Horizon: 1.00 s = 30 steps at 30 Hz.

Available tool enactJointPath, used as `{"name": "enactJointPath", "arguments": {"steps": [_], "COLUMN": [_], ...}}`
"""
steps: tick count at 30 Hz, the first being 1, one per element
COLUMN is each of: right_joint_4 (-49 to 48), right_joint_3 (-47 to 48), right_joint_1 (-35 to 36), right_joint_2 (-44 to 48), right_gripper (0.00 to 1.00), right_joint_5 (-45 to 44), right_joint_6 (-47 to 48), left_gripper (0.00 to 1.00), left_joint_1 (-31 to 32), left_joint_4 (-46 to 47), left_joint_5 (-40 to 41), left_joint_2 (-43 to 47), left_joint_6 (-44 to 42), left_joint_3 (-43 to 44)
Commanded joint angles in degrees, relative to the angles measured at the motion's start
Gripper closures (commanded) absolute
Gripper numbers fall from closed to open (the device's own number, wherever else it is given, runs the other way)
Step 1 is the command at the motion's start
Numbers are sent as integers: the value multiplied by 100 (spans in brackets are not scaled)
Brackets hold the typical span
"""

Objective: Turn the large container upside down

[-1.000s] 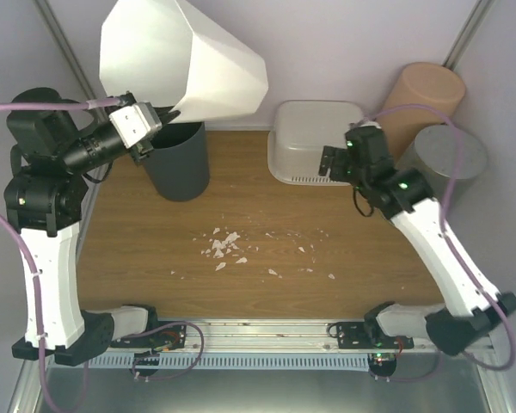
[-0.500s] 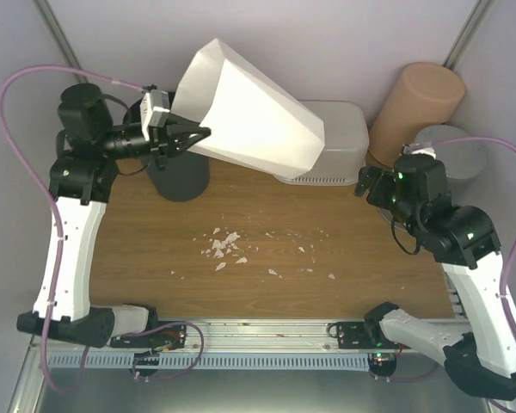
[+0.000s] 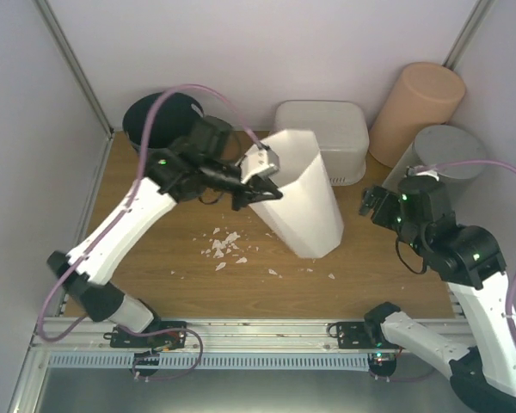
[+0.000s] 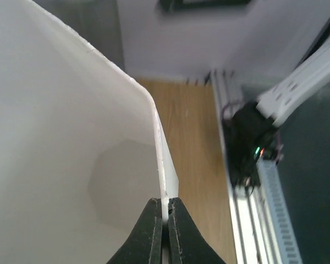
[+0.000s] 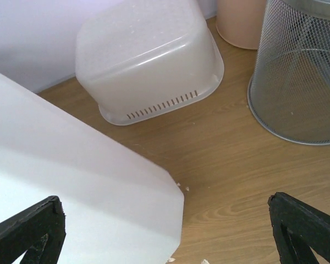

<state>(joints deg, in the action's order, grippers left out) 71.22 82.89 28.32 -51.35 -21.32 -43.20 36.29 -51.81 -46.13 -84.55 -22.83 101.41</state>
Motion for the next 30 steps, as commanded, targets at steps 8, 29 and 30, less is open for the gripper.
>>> {"name": "enactJointPath", "arguments": {"steps": [8,29,30], "right_joint_4": [94,7,13], "right_joint_3": [0,-126,-117], "right_joint_1": [-14,-11,-12], "right_joint_2": [147,255,261], "right_gripper": [0,0,0], "right_joint_5": [47,138,128], "right_joint_6": [-124,-48,-62], "left_gripper": [100,78,80], "left_joint_1": [539,1512,1512], "left_joint_4": [-1,-1831,-1813], "left_joint_5": [2338,3721,3755], "left_joint_2": [-805,-2331,-2351], "left_joint_6": [-843,-1890,-1898], "left_joint_3": [-931,1188,1219]}}
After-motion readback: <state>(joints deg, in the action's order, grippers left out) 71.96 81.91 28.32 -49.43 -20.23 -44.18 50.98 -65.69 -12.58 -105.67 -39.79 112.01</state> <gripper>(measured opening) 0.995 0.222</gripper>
